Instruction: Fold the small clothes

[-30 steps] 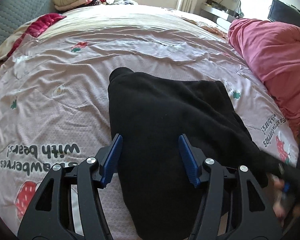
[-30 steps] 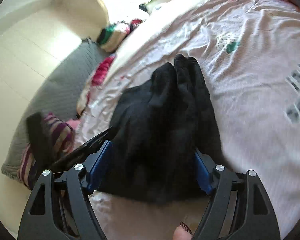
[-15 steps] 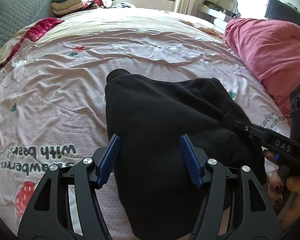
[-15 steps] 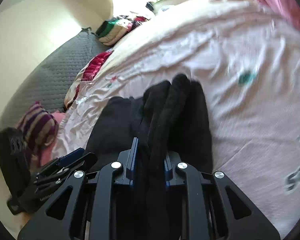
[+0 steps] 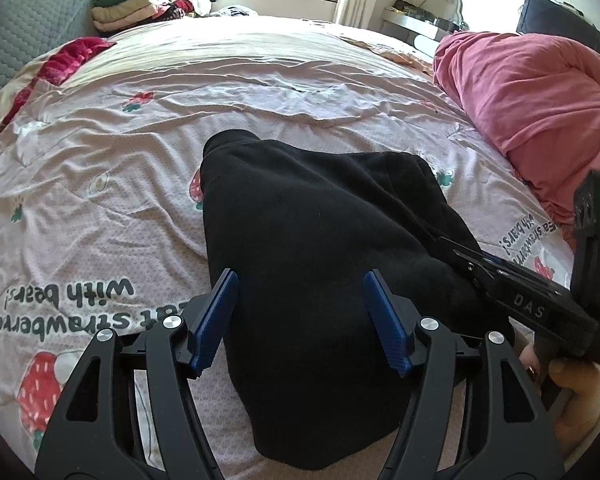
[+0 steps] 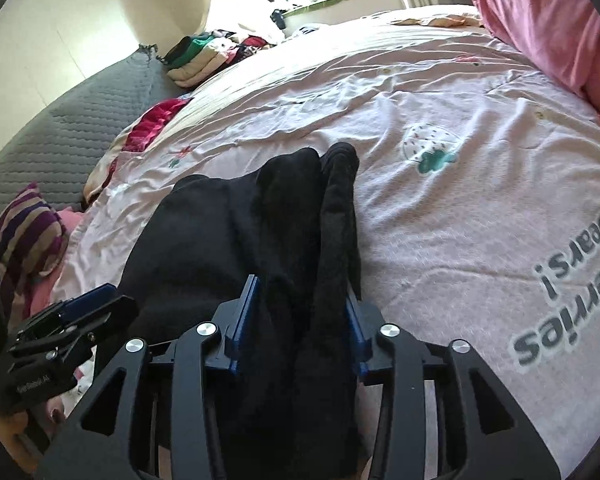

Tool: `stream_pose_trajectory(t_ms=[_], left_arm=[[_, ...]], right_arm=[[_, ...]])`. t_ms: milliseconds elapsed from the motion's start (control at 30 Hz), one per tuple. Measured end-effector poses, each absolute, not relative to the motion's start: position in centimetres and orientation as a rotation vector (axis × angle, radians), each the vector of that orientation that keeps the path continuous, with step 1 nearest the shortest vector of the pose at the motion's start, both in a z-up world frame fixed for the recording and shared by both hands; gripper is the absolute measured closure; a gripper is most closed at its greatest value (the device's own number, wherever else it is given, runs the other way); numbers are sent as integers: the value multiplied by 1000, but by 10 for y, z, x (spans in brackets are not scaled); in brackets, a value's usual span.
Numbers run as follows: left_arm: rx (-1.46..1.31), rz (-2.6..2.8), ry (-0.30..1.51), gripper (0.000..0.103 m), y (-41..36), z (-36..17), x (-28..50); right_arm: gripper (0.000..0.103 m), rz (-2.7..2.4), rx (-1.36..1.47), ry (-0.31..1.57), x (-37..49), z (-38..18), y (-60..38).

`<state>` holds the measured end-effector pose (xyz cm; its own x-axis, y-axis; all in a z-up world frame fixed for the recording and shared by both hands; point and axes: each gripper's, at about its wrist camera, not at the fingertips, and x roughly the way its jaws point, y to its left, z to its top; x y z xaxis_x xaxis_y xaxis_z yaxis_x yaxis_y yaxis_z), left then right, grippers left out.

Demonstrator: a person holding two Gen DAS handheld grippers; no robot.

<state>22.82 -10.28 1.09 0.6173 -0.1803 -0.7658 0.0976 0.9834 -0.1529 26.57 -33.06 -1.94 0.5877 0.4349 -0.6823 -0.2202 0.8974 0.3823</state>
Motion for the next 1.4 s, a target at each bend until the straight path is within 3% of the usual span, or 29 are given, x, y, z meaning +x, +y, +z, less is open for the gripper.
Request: stream_pose_trajectory(t_ms=[200,533,967,1167,1400], left_arm=[[-115,-167,898,42,-101,12,220],[-142,-182,920,40,-96,9,211],[-167,-195,887,37,-94,19,193],[-161,-195,828,14,-92,36,174],[-162,-212,762,10,-85,55,147]], right_arm=[[40,328,248,834,245,-11,-340],[34,291,264,795,221,-3,-360],[15,275,196,693,184,19,-360],[6,267,151,603,158,39,-359],[5,273,134,535,131,57,-353]])
